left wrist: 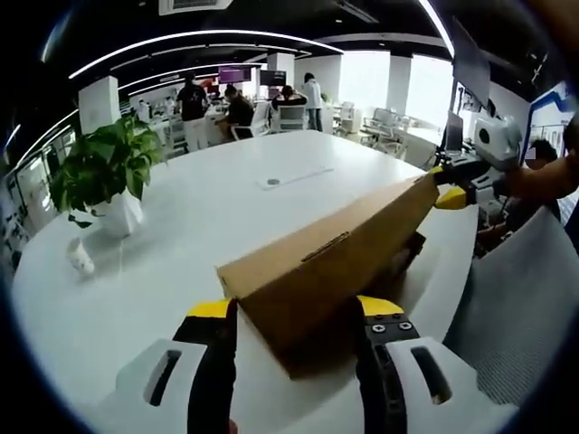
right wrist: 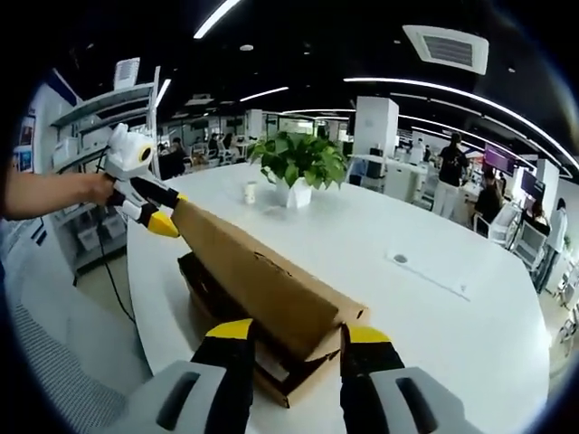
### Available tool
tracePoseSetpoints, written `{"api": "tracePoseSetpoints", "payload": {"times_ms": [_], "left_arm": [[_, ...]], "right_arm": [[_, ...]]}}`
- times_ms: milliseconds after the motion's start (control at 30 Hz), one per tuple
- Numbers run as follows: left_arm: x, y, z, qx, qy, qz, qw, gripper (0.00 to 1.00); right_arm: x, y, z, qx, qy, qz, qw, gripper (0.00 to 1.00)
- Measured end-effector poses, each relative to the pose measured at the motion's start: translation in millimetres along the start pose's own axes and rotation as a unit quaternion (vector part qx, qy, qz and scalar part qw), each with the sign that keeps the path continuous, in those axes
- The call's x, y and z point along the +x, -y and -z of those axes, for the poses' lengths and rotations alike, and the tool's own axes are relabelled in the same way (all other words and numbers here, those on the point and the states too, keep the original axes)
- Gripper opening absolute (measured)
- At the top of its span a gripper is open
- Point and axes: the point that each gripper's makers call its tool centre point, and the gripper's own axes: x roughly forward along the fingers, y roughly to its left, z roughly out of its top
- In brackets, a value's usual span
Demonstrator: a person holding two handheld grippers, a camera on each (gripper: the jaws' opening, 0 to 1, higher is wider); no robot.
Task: Operate the shoe box by opening the lid, removing the specified soft item, and placing it in the target area until the item is outside and the box remains undamaged.
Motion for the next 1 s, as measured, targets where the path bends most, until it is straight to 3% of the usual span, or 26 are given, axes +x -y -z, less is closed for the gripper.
{"api": "tracePoseSetpoints", "payload": {"times_ms": [267,1000], "left_arm": [[2,-12.5,-18.4,0.000,0.019,-0.013,0.9997,0.48],[18,-64.3,-59.4,0.001,0.053,-0.077,0.9956,0.19]], "right_arm": [[4,16,-17.9,-0.010,0.018,0.021,0.9996,0.29],[25,69,-56.3,-0.022,0.044,0.079,0.9957,0.06]]}}
